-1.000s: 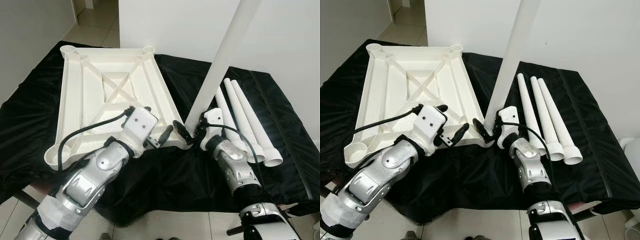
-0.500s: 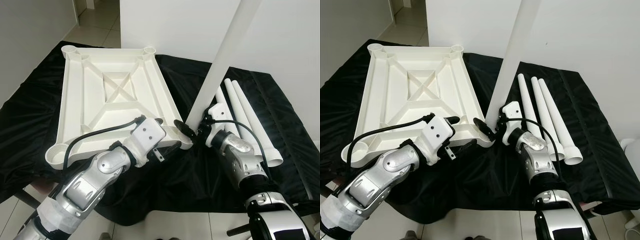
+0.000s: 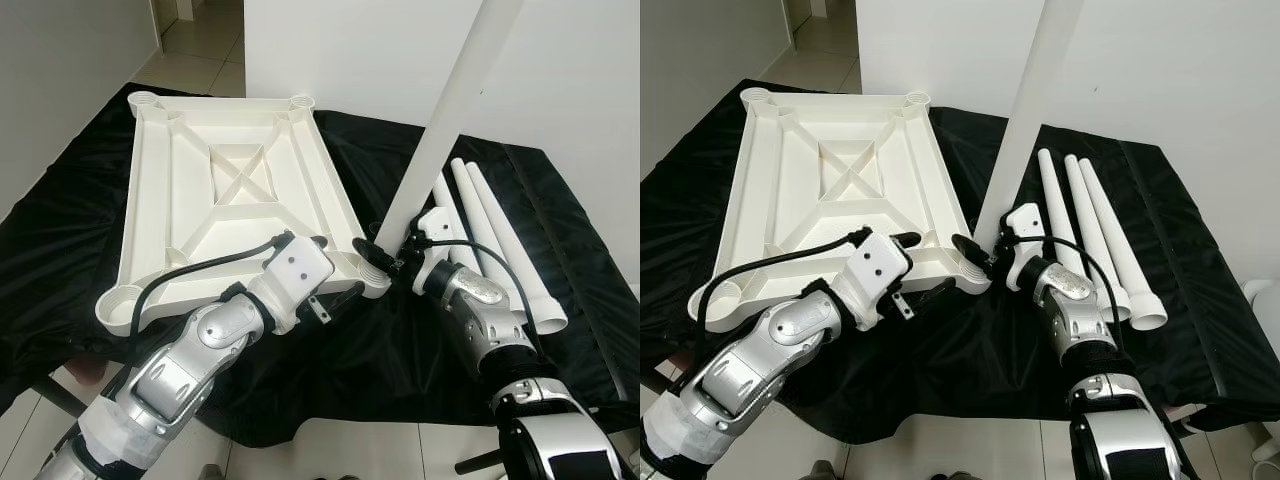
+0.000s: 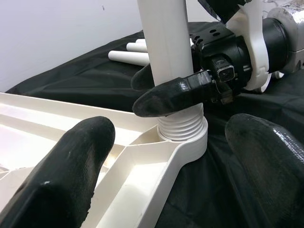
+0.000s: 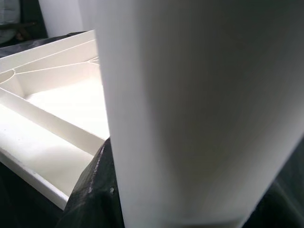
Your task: Building children table
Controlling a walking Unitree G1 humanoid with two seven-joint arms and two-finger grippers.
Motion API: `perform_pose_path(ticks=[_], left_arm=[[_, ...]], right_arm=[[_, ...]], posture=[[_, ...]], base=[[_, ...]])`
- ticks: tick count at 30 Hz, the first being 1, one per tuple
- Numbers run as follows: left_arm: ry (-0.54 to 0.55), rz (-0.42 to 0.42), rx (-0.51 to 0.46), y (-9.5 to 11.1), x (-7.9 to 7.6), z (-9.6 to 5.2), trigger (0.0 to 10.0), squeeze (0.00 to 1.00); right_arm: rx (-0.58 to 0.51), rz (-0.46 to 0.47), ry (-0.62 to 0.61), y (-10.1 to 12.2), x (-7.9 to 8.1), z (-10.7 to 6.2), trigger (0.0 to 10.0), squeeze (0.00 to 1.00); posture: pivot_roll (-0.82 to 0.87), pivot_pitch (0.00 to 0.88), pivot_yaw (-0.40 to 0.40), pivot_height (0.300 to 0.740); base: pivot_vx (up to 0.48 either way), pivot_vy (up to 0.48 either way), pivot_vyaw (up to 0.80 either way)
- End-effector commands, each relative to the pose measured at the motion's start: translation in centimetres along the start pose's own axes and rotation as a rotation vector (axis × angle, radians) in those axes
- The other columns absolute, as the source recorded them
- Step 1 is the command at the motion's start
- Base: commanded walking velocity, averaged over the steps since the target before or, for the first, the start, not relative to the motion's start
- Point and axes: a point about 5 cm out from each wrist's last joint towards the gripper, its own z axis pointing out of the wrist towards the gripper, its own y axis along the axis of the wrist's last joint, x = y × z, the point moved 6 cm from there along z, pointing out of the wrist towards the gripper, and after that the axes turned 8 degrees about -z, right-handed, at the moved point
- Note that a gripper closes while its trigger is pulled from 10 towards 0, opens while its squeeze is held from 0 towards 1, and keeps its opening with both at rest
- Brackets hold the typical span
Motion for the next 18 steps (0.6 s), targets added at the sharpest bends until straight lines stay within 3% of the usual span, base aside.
perform_pose_path(ticks=[1, 10, 16, 18], left_arm=[[-0.060, 0.007, 0.008, -0.02, -0.80, 0.04, 10.0, 0.00], [-0.060, 0.010, 0.006, 0.00, -0.89, 0.12, 10.0, 0.00], [-0.062, 0.013, 0.007, -0.06, -0.98, 0.07, 10.0, 0.00], [-0.066, 0.016, 0.006, -0.05, -1.09, 0.08, 10.0, 0.00]], right_arm=[[0.061, 0.002, -0.103, -1.18, -1.12, -0.31, 10.0, 0.00], [0.097, -0.037, -0.256, -1.40, -1.49, 0.32, 10.0, 0.00], [0.112, 0.042, -0.411, -1.63, -1.21, 0.49, 10.0, 0.00], [0.127, 0.083, -0.547, -2.00, -0.91, 0.24, 10.0, 0.00]], posture=[[0.11, 0.094, -0.101, 0.740], [0.11, 0.093, -0.109, 0.740], [0.12, 0.086, -0.114, 0.740], [0.12, 0.077, -0.114, 0.740]], base=[[0.000, 0.000, 0.00], [0.000, 0.000, 0.00], [0.000, 0.000, 0.00], [0.000, 0.000, 0.00]])
